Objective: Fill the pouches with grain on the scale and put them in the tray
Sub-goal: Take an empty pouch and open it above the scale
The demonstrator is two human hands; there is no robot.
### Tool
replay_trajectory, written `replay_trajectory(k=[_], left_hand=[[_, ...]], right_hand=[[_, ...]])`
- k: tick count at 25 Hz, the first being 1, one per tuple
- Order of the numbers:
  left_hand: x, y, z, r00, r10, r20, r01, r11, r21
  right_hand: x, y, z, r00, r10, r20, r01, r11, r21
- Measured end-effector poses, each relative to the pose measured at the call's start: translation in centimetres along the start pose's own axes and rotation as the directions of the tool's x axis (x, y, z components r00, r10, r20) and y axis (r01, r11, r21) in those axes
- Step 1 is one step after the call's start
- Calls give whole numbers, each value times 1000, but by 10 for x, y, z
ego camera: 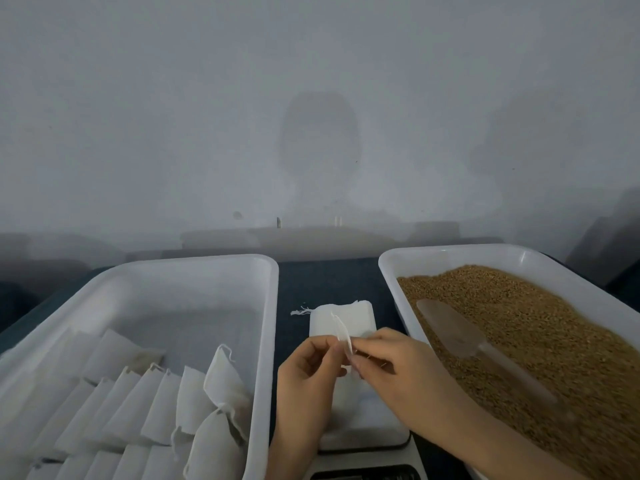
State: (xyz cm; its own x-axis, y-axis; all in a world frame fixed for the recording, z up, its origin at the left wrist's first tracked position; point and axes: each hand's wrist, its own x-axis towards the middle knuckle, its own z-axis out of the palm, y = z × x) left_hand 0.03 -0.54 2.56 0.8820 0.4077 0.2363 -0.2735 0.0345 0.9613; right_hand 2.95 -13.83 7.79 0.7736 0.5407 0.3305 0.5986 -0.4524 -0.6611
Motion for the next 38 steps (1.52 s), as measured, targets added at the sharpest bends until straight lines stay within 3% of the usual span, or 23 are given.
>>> replay_trajectory(k=[8,10,15,18,23,25,28,29,33,38], left_hand=[[-7,6,1,998,57,13,-58,987,150],[-11,7,1,998,59,11,-60,987,150],[-12,7,0,994,103,-33,-100,990,96],[-17,7,1,982,187,38,-191,969,157],[-23,5,4,930,361,62,-359,866,348],[-22,1,4,955,296,17,-284,894,346],[-18,-3,0,999,37,7,-38,992,117],[-16,-4,-1,1000,9,16,-10,999,51],[-16,-8,-3,995,83,-60,-79,995,67],[-15,-12,-3,988,44,-148,-26,992,120]], right_hand=[[-1,-3,-7,989,72,-126,-77,996,-35],[-2,-2,-9,986,26,-165,-40,996,-84],[-2,2,-5,995,-78,-58,64,974,-218],[-1,1,-4,1000,-25,13,27,989,-145],[0,3,-14,976,193,105,-190,981,-38],[0,3,-20,962,219,164,-221,975,-4],[1,4,-29,951,229,207,-242,969,41],[1,5,-31,948,235,213,-251,967,49],[2,13,-35,904,347,247,-374,925,66],[2,8,-37,866,438,241,-449,893,-8]])
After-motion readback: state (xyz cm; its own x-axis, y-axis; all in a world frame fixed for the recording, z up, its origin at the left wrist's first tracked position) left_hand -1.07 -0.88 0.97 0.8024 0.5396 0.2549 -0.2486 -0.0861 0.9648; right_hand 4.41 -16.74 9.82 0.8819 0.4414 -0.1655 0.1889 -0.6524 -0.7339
